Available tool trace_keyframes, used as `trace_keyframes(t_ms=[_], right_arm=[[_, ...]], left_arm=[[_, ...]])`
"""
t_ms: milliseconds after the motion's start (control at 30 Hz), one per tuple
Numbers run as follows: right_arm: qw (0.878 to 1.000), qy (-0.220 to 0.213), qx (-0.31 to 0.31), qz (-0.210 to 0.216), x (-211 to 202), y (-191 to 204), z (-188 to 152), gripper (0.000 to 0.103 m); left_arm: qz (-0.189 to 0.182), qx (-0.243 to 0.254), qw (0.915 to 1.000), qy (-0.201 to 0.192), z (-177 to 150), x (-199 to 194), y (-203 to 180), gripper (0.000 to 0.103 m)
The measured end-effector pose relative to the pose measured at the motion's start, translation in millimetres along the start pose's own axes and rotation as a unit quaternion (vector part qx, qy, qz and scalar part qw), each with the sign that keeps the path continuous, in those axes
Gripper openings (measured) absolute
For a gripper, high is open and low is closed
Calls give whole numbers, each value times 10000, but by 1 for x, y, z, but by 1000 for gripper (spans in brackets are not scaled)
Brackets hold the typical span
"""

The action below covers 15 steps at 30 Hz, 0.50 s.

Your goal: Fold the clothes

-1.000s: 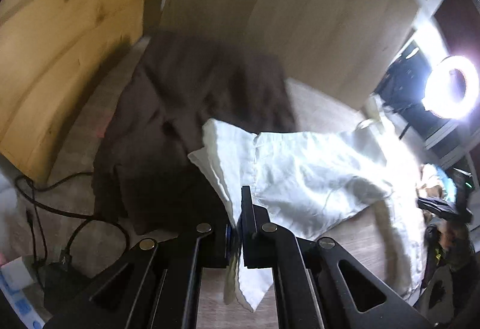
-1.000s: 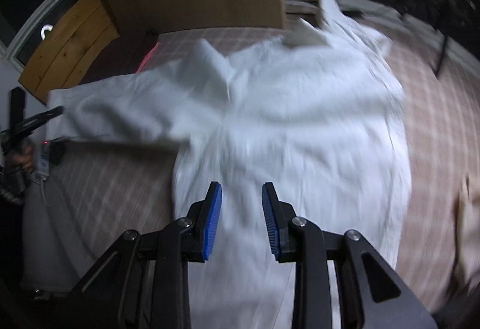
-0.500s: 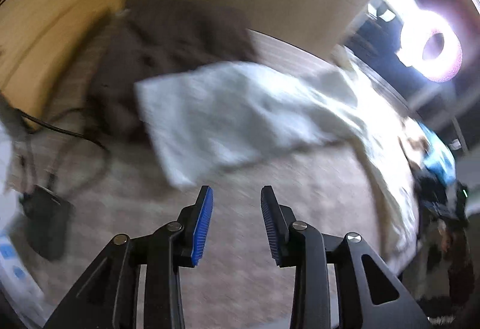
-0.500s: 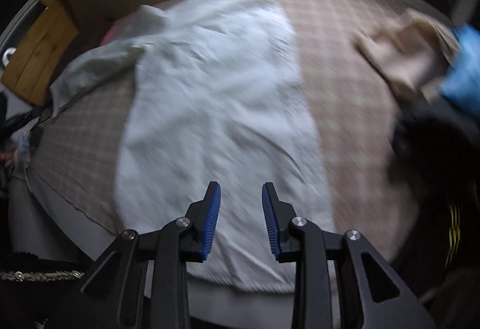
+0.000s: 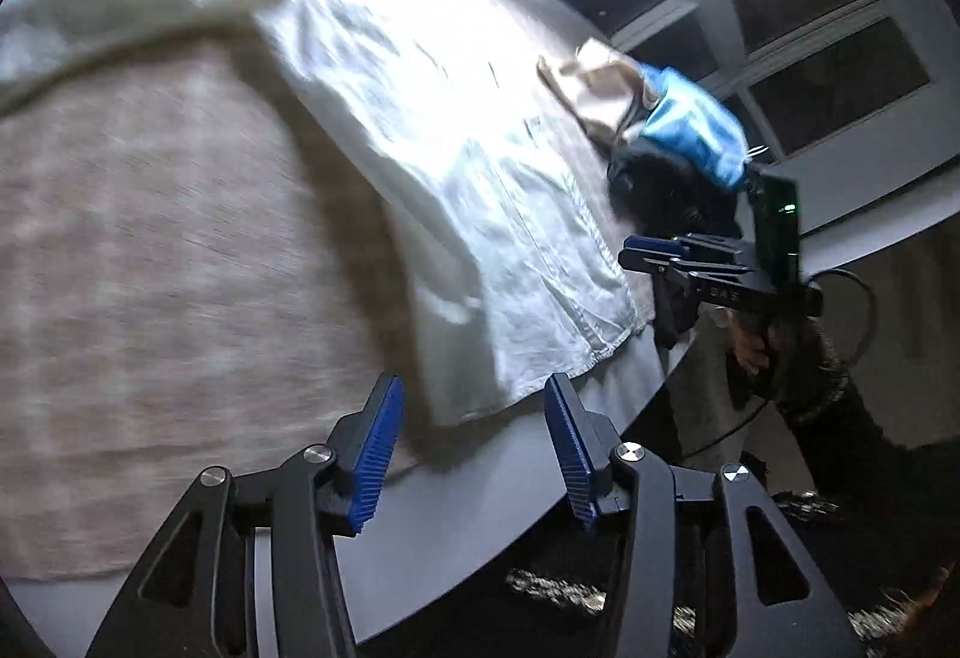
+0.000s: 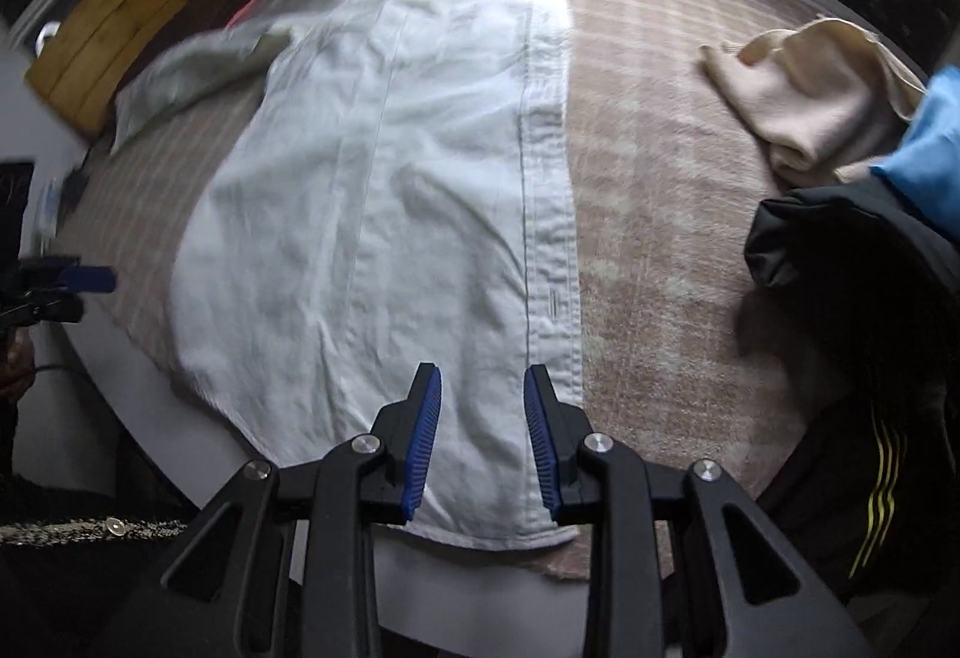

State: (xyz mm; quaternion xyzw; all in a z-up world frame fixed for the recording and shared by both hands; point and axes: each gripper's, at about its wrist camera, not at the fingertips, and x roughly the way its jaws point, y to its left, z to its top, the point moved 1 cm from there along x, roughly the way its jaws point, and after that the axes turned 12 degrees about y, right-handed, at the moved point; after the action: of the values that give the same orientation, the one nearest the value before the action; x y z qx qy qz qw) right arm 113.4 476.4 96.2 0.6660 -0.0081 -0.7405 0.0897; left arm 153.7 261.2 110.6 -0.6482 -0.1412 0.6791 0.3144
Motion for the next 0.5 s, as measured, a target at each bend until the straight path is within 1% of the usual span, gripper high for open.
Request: trace_keyframes(t_ms=[67,100,133,167,267,467,500], right_arm=[[9997,60,-211,116,5,-4,-6,29],[9994,77,-308,165,5,-6,-9,29],[9989,93,-407,215,6,-7,-12,29],[9981,84,-547,284,6,-9,-15,29],[9959,34,-832,342,3,-11,-23,29],[9904,-44,-1290,494,3,-9,-32,29],[9899,-40,-1325,507,4,-9,-32,29]], left_arm=[[160,-138,9998,41,7,24,-9,47],[280,-220,9994,44,4,29,-10,47],[362,-319,9988,31,3,31,-9,47],[368,-459,9983,-11,3,36,-10,47],[466,-654,9967,-110,-4,37,-6,47],[1255,-842,9884,-154,1,38,-5,47],[1264,-822,9885,-146,4,42,-6,44]])
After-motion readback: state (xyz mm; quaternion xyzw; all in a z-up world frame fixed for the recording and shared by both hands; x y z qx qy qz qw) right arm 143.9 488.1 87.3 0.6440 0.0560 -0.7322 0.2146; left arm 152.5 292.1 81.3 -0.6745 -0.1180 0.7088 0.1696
